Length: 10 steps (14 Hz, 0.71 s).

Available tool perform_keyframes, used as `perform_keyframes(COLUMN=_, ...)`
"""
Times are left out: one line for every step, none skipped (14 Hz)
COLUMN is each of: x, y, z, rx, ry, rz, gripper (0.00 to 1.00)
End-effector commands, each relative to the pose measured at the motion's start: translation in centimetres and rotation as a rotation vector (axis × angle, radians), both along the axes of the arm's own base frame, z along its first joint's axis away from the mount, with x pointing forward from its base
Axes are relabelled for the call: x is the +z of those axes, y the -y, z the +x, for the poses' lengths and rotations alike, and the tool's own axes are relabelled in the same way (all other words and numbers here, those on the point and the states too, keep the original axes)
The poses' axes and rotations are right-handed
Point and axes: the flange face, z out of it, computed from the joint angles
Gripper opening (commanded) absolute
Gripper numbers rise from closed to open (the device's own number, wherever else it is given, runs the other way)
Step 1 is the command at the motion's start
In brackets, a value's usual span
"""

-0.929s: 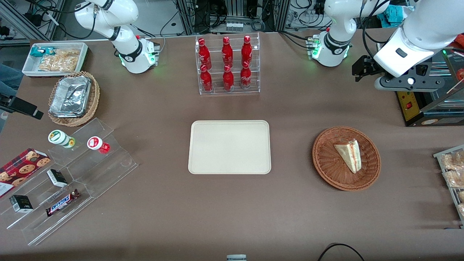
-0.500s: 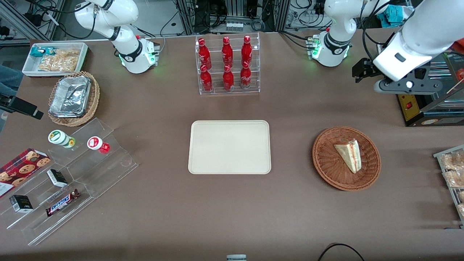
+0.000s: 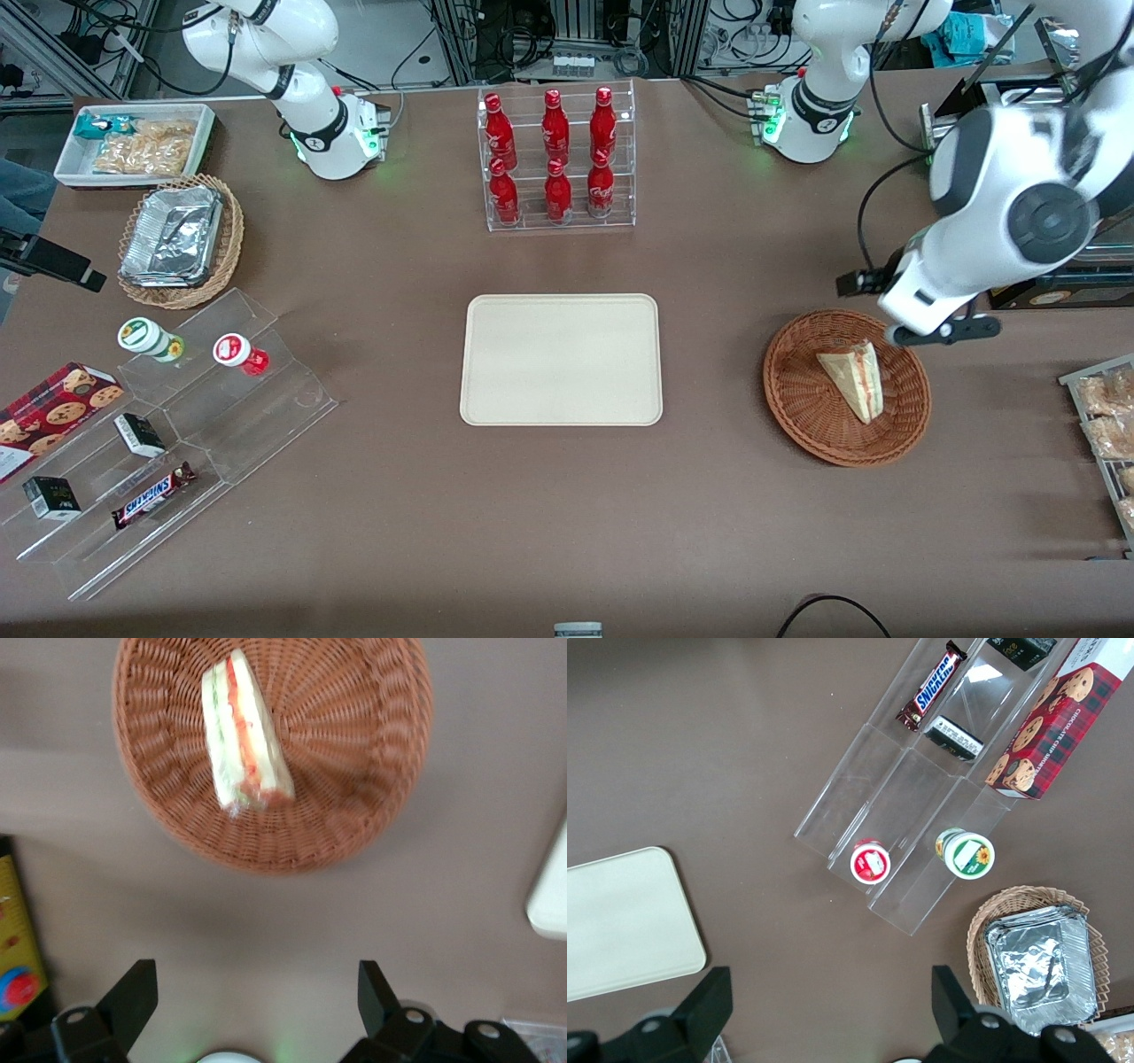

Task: Place sandwich from basket to tray
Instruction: 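Move the left gripper down over the sandwich in the wicker basket, then close the left gripper on the wrapped sandwich and lift it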

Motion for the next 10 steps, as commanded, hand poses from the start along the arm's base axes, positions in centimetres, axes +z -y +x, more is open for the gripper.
perform_keyframes(x=-4.8, y=-1.9, z=-0.7, rx=0.125, ry=0.051, rz=0.004, gripper=1.0)
perform_keyframes(x=-6.7, y=-2.1, z=-0.5, rx=0.192, ry=0.088, rz=0.006, gripper=1.0)
perform_keyframes(x=-8.1, y=-2.1, z=-0.4, rx=0.23, ry=0.107, rz=0.006, gripper=1.0)
perform_keyframes(x=-9.0, y=-2.0, z=-0.2, rx=0.242, ry=0.114, rz=0.003, gripper=1.0)
perform_keyframes(x=-9.6, y=-2.1, z=0.0, rx=0.248, ry=0.112, rz=-0.001, gripper=1.0)
perform_keyframes(x=-10.2, y=-2.8, z=0.2, rx=0.269, ry=0.116, rz=-0.004, gripper=1.0)
perform_keyframes(x=-10.6, y=-3.0, z=0.4, rx=0.277, ry=0.123, rz=-0.008, gripper=1.0)
perform_keyframes(x=-11.5, y=-3.1, z=0.5, rx=0.279, ry=0.115, rz=-0.011, gripper=1.0)
perform_keyframes(x=-12.1, y=-3.0, z=0.7, rx=0.278, ry=0.122, rz=-0.016, gripper=1.0)
perform_keyframes(x=-12.9, y=-3.1, z=1.0, rx=0.283, ry=0.136, rz=-0.024, gripper=1.0)
